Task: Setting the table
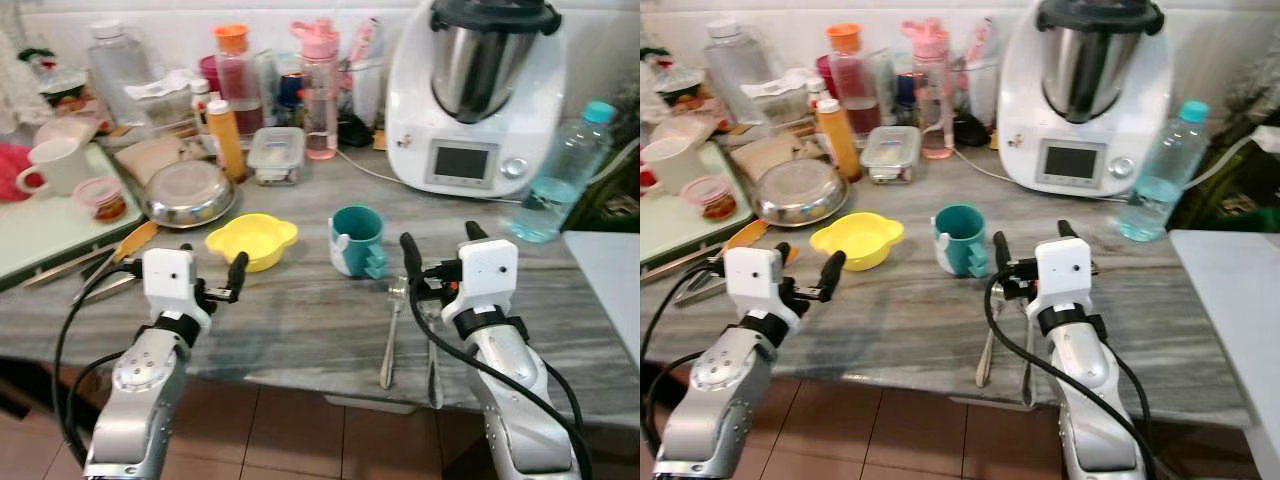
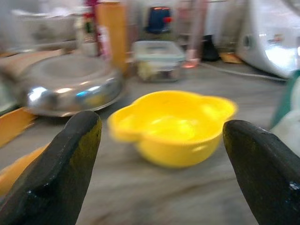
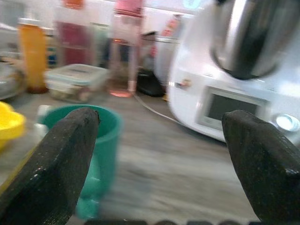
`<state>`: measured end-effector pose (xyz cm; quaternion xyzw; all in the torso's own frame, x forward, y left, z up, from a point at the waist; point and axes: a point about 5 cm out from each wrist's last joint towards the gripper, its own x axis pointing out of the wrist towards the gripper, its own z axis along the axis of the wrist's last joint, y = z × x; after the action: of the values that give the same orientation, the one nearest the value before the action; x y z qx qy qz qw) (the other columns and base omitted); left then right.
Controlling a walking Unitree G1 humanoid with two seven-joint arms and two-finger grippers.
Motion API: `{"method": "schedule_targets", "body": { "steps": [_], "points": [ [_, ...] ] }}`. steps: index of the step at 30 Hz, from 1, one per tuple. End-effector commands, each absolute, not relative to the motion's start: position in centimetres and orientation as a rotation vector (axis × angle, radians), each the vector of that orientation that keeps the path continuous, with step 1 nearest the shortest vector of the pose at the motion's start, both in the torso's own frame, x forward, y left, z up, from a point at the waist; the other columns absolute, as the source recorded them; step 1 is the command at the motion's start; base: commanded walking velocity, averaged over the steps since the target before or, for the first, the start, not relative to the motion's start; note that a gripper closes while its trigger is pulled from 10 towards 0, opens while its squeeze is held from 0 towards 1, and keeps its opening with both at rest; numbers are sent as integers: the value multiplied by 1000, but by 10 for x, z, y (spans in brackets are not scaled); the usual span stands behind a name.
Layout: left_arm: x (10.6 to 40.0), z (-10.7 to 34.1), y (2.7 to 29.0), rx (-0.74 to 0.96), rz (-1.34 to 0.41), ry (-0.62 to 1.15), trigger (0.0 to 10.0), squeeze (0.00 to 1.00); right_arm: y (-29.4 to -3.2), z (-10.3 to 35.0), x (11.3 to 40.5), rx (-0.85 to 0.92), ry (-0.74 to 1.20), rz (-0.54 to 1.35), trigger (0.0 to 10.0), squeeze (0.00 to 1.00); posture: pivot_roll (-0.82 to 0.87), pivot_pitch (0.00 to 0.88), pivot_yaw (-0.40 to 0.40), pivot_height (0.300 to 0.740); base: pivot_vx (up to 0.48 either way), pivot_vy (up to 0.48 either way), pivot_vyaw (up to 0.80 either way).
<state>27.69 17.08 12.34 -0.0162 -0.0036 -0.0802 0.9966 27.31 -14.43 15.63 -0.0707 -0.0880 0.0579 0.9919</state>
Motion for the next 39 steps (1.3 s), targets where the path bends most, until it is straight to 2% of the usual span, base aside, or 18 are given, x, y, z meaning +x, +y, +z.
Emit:
{"method": "schedule_targets", "body": {
  "steps": [1, 39],
  "points": [
    [278, 123, 176, -15, -127, -11, 10000, 0, -141, 163, 273, -138, -199, 123, 10000, 969, -38, 0, 47, 740, 0, 0, 800],
    [293, 135, 186, 91, 56, -53, 10000, 0, -132, 163, 276, -105, -203, 137, 10000, 973, -38, 0, 63, 740, 0, 0, 800]
  ]
}}
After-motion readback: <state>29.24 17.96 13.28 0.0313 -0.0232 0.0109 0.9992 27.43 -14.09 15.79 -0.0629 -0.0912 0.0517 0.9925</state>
